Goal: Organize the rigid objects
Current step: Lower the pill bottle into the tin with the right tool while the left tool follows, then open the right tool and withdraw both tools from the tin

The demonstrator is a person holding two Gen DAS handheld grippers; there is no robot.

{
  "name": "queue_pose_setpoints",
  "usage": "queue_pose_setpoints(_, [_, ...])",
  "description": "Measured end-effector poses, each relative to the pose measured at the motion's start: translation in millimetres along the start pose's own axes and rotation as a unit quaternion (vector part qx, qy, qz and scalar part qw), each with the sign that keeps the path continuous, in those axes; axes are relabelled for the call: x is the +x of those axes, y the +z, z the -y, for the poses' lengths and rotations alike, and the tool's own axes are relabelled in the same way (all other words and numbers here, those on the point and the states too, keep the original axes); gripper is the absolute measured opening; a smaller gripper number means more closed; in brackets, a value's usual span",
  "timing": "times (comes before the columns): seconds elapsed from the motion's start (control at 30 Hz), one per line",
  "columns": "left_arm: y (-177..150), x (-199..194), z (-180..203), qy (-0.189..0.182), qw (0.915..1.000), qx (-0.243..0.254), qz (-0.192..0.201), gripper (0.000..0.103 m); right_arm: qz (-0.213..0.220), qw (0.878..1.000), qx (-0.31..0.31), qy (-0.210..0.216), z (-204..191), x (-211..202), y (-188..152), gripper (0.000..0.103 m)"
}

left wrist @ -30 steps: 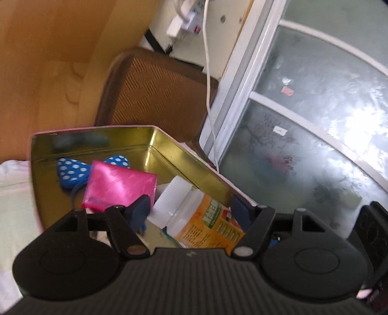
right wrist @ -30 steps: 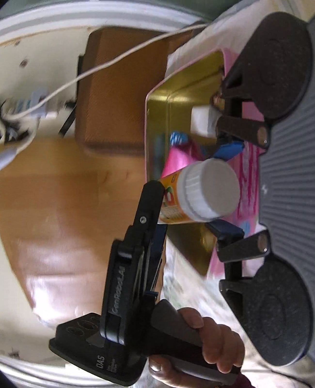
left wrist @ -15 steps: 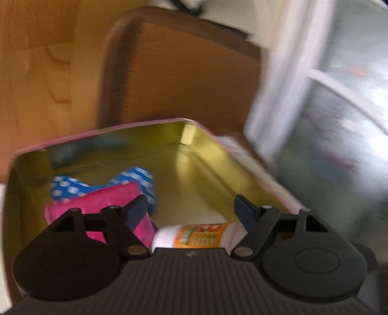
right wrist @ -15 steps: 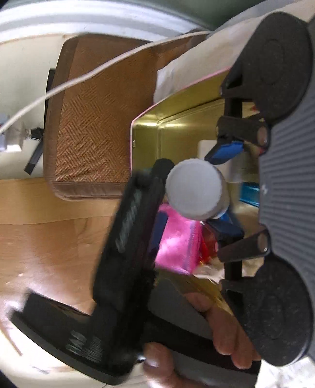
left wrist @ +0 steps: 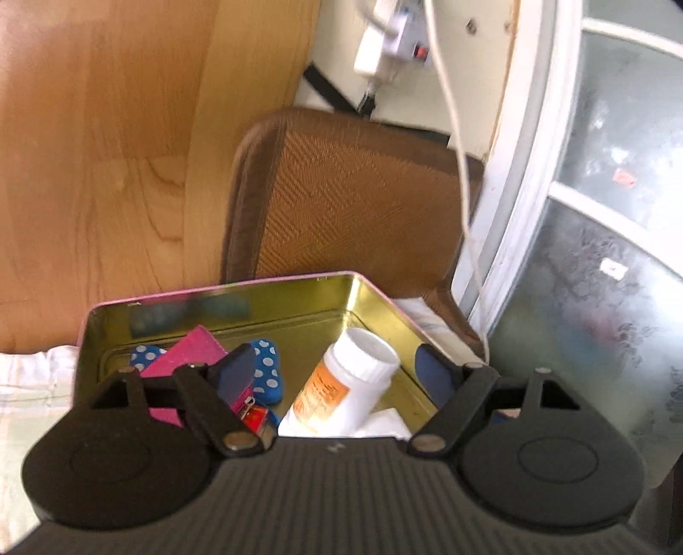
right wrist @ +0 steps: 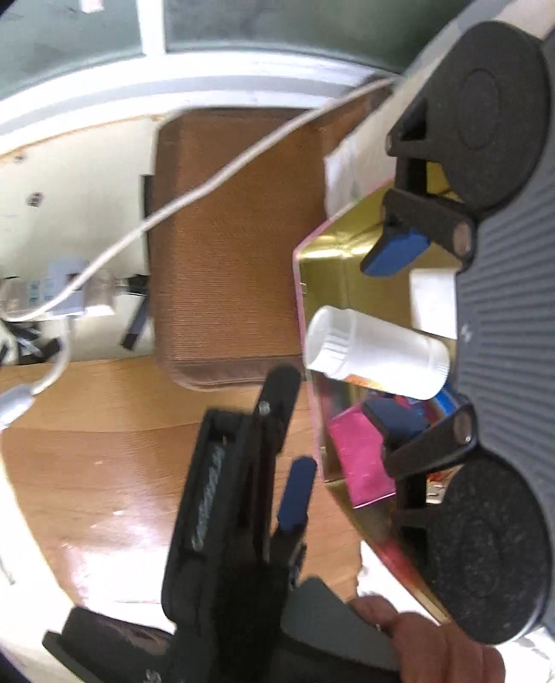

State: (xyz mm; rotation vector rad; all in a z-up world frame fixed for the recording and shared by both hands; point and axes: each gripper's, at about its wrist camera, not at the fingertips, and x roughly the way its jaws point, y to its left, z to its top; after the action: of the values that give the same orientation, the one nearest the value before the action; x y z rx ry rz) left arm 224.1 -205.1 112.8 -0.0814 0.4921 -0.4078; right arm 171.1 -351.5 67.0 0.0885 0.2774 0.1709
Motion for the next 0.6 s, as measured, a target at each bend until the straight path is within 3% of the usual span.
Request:
queue_pose_setpoints(0.13, [-7.2,-23.6,-2.1,0.009,0.9999,-0.003,0.010,0.083,0.030,0.999,-0.003,-0.023,-6.5,-26.7,-8.3,0.050])
queue_pose_setpoints(0.2, [-15.0,-35.9,-3.6,0.015,0.9998,-0.007,0.013,0.083,0.032,0.999,0.010,-0.004,-5.8,-31.5,-6.5,0.041])
queue_pose_setpoints(0.3, [-26.8,-51.8,-6.5,0.020,0.9996,-0.014,0.015,0.083,-0.014,0.999,0.012,0.039,-10.3,-18.2,8.5,0.023])
queue_pose_setpoints(0.37, [-33.5,-61.3,-7.9,0.022,0.9995,-0.015,0.015,0.083,-0.060,0.997,0.022,0.050,-8.5,4.6,17.0,0.023])
queue_pose_setpoints(0.47, [-41.5,-70.2,-6.5,0.034,0.9993,-0.008,0.013,0.083,-0.093,0.995,0.035,0.025,-5.5,36.8,29.5,0.026])
queue_pose_setpoints(0.53, [-46.1,-75.4,-5.0,0.047,0.9988,0.002,0.012,0.083,-0.091,0.995,0.034,-0.028,-1.9,49.0,36.4,0.028])
queue_pose_setpoints(0.6, [-51.8,-82.4,-3.7,0.051,0.9985,0.012,0.011,0.083,-0.086,0.994,0.045,-0.048,3.5,44.8,36.8,0.028])
